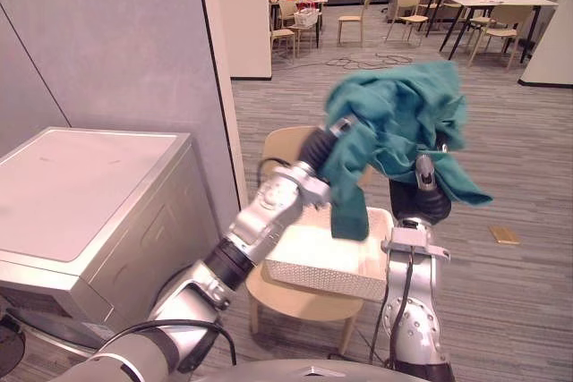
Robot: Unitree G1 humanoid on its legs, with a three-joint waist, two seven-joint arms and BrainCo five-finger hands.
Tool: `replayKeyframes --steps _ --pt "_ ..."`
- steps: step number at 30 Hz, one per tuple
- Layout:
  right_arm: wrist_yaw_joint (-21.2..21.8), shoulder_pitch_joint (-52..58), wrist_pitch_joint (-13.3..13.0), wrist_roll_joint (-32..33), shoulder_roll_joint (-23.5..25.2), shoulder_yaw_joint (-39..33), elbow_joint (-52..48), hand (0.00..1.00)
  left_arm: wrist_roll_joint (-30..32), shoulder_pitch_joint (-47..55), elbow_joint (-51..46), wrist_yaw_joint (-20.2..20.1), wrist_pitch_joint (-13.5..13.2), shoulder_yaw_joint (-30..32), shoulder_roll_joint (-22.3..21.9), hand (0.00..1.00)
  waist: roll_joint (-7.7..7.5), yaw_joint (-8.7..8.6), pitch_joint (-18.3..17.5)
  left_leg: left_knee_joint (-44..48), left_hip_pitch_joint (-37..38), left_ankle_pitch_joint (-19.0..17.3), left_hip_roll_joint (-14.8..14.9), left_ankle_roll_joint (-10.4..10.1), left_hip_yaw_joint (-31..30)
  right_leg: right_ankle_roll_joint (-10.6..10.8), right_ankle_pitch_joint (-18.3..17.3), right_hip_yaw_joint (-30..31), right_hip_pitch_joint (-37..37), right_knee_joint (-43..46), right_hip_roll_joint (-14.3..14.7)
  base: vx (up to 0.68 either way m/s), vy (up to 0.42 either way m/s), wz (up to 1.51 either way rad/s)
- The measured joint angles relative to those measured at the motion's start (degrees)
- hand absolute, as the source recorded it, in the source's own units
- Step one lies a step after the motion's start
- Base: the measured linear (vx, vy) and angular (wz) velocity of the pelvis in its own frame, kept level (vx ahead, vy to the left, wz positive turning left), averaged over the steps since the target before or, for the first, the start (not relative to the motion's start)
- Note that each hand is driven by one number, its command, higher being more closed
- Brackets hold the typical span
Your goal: Pick up the laundry basket with both hands and put the clothes into the washing machine.
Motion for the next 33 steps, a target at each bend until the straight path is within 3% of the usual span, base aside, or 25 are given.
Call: replayKeyframes --steps 8,14,19,26,30,33 --pt "0.72 1.18 2.03 -0.39 -2.39 -7.98 2.65 0.00 -3.54 0.75 -5.92 3.55 -4.02 17.63 8.92 1.00 -0.36 -0.08 0.51 0.29 0.42 0.09 0.58 0.01 0.78 -0.55 0.47 1.07 0.04 -1.02 1.11 0.01 0.000 -0.08" --pt "1.90 1.64 4.42 -2.24 -2.44 -10.19 5.39 0.00 -4.03 3.68 -9.32 4.99 -6.64 26.27 12.33 1.00 -0.16 -0.04 1.14 0.29 0.69 -0.13 0.46 -0.15 1.09 -0.57 0.80 1.54 0.53 -2.10 1.15 0.00 0.007 -0.03" --pt "3.25 2.95 4.60 -2.25 -2.18 -10.64 5.54 0.00 -4.03 9.62 -15.28 5.42 -7.55 34.15 12.84 1.00 0.39 -0.01 1.97 0.29 0.70 -0.15 0.46 -0.17 0.95 -0.57 0.79 1.45 0.64 -2.21 1.15 0.00 0.000 0.00" --pt "4.19 9.47 5.29 -2.31 2.54 -17.83 13.27 0.00 -4.03 26.06 -24.26 5.11 -9.83 49.77 11.74 1.00 0.56 1.15 2.17 0.28 0.69 -0.34 0.53 -0.39 0.06 -0.69 0.46 0.44 1.27 -2.37 1.16 0.00 0.002 0.07" --pt "4.21 15.29 5.25 -1.95 6.06 -23.35 14.52 0.00 -1.32 38.41 -33.97 5.80 -12.35 59.67 4.67 1.00 0.63 1.97 2.95 0.27 1.74 -0.92 0.57 -0.39 -0.24 -0.92 0.07 -0.25 2.86 -2.48 1.06 0.01 0.004 0.06" --pt "4.32 17.85 3.75 -1.00 6.74 -27.29 15.93 0.00 -0.61 45.13 -40.00 5.81 -15.01 63.56 0.68 1.00 0.68 2.48 3.14 0.22 2.13 -1.46 0.82 -0.40 -0.53 -1.06 -0.53 -1.37 3.70 -2.18 1.00 -0.01 -0.005 0.13"
